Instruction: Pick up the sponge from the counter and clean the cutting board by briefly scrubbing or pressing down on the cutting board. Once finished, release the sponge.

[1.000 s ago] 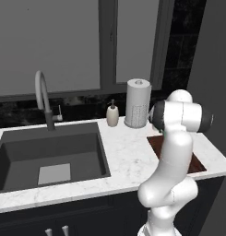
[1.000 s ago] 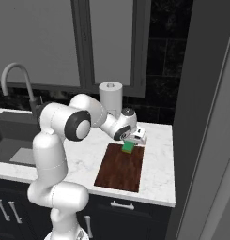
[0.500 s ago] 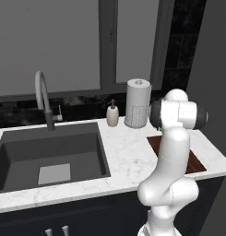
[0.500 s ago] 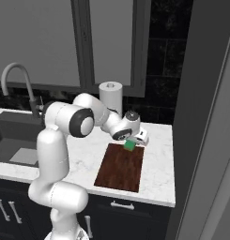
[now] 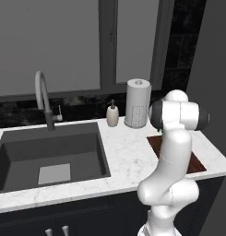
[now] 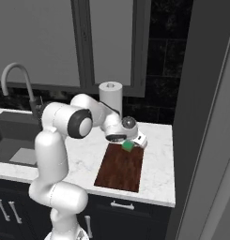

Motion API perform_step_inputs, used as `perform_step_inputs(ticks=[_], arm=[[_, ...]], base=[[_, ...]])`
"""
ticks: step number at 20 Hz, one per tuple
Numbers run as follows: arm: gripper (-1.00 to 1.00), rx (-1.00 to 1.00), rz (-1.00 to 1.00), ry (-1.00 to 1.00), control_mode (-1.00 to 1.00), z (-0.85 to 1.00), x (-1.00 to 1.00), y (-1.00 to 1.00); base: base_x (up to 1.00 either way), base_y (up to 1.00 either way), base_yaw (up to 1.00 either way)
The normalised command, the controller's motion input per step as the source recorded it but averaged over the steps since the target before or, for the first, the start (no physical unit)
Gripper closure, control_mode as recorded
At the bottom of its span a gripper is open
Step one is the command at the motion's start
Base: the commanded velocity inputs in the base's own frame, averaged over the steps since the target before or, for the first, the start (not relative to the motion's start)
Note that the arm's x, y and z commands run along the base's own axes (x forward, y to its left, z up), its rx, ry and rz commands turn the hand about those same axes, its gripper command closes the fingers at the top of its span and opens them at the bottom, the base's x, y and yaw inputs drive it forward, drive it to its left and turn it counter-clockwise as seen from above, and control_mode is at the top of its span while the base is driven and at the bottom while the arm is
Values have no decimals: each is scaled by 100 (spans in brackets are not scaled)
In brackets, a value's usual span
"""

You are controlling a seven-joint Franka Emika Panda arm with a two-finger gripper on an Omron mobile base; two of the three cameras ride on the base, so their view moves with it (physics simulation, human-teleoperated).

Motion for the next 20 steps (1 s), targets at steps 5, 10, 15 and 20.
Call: perform_step_inputs(ticks=[5, 10, 15, 20], arm=[[100, 0, -9, -7, -100, -7, -39, 25], [100, 0, -1, 0, -100, -26, -34, 1], [100, -5, 0, 0, -100, -22, -66, 15], [100, -5, 0, 0, -100, -24, -77, 19]], base=[[0, 0, 0], [0, 0, 0], [0, 0, 0], [0, 0, 0]])
